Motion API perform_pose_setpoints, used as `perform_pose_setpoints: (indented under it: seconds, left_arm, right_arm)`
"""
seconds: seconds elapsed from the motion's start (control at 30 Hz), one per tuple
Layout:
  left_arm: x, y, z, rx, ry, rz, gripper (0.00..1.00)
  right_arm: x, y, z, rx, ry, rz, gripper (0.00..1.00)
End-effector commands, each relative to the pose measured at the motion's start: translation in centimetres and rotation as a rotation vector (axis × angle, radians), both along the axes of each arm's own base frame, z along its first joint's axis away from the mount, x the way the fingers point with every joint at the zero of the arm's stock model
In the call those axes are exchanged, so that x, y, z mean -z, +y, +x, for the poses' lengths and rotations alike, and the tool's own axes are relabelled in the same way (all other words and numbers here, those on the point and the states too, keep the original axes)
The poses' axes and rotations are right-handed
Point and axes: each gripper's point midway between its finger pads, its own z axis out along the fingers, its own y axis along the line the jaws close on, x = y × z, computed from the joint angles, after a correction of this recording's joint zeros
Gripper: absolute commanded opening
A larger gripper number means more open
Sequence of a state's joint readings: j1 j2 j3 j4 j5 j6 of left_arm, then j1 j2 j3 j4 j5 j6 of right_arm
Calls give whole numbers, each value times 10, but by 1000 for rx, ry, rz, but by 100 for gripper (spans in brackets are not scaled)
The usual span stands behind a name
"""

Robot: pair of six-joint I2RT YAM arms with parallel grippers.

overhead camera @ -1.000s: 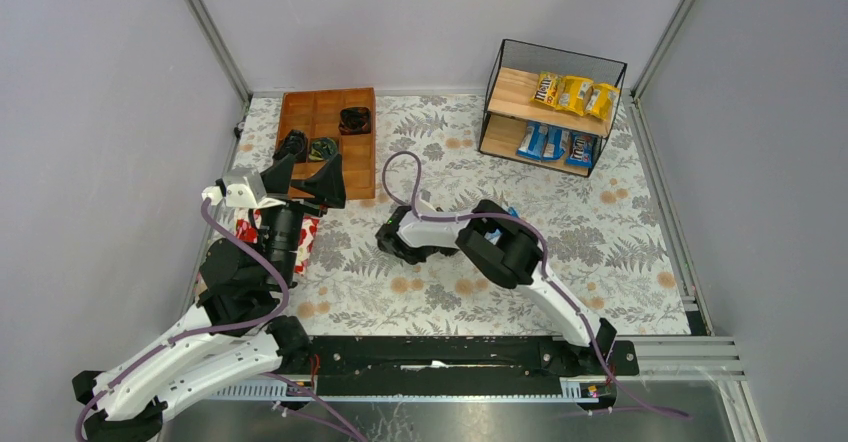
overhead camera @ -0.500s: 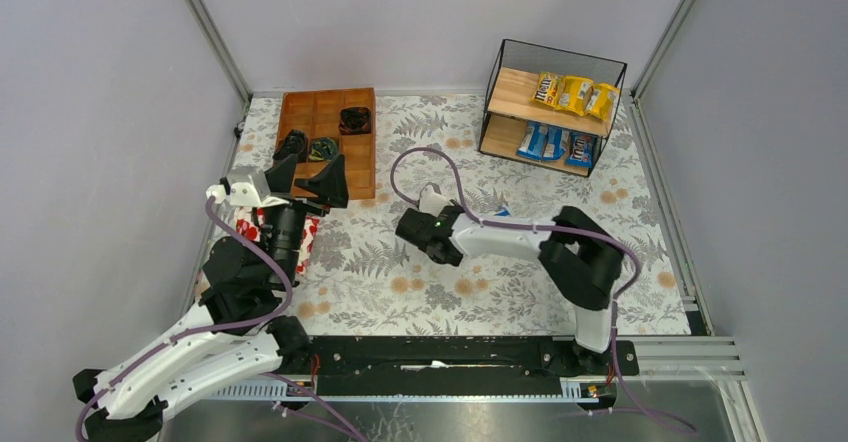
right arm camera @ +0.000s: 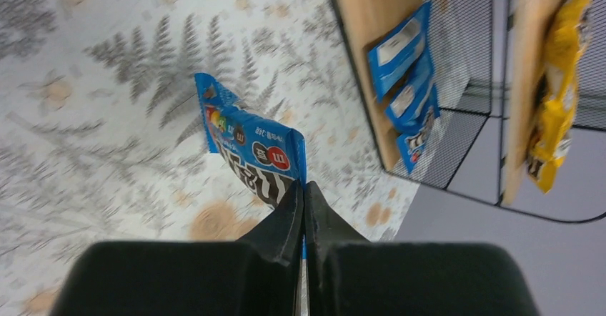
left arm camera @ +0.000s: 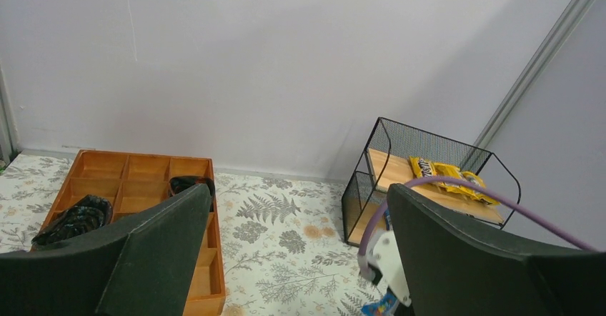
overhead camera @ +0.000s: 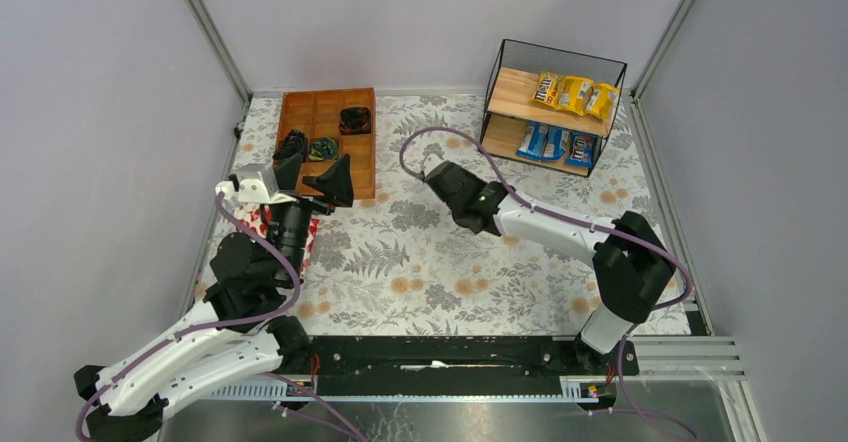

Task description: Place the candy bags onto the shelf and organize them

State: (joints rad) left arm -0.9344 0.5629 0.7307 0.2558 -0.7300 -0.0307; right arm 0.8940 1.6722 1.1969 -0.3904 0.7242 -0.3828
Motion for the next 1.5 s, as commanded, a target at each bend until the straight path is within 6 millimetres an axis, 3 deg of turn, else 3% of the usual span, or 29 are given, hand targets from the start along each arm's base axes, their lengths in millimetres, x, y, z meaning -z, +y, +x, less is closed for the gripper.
perform_pose_setpoints:
  seconds: [0.0, 0.1, 0.2, 0.3, 0.43, 0.57, 0.73, 0.83, 1.03, 1.2, 1.3, 1.4, 1.47]
  left_arm:
    - [-10, 1, 1, -6, -20, -19, 99]
    - [-9, 0, 2, -9, -17, -12, 99]
    - [-8, 0, 3, -14, -15, -5, 99]
    - [-8, 1, 2, -16, -20, -7, 99]
    - [-8, -1, 3, -12, -18, -7, 99]
    - [-7, -4, 3, -2, -16, -8, 99]
    - [-6, -3, 5, -10, -11, -1, 99]
    - [-6, -5, 5, -1, -9, -3, 99]
    - [-7, -6, 4, 9, -7, -10, 99]
    - [-9, -4, 2, 12, -13, -22, 99]
    - [-10, -4, 1, 17, -15, -29, 99]
    - [-11, -2, 0, 19, -18, -36, 99]
    - [-13, 0, -2, 19, -22, -42, 99]
  right_arm:
    - [-41, 2, 43, -77, -136, 23, 0]
    - [-40, 8, 56, -119, -96, 27, 0]
    - [-31, 35, 45, -176, 106, 240, 0]
    - [-23, 37, 39, -38, 161, 411, 0]
    - [8, 51, 5, 40, 353, 538, 0]
    - [37, 51, -24, 73, 459, 583, 7]
    - [15, 70, -38, 196, 484, 949, 7]
    - [10, 82, -45, 210, 518, 1062, 6]
    - [36, 51, -40, 322, 426, 813, 5]
    - [49, 28, -47, 378, 286, 467, 19]
    - [61, 9, -49, 387, 230, 262, 23]
    - [59, 0, -51, 390, 201, 172, 27]
    - [53, 6, -54, 369, 192, 186, 35]
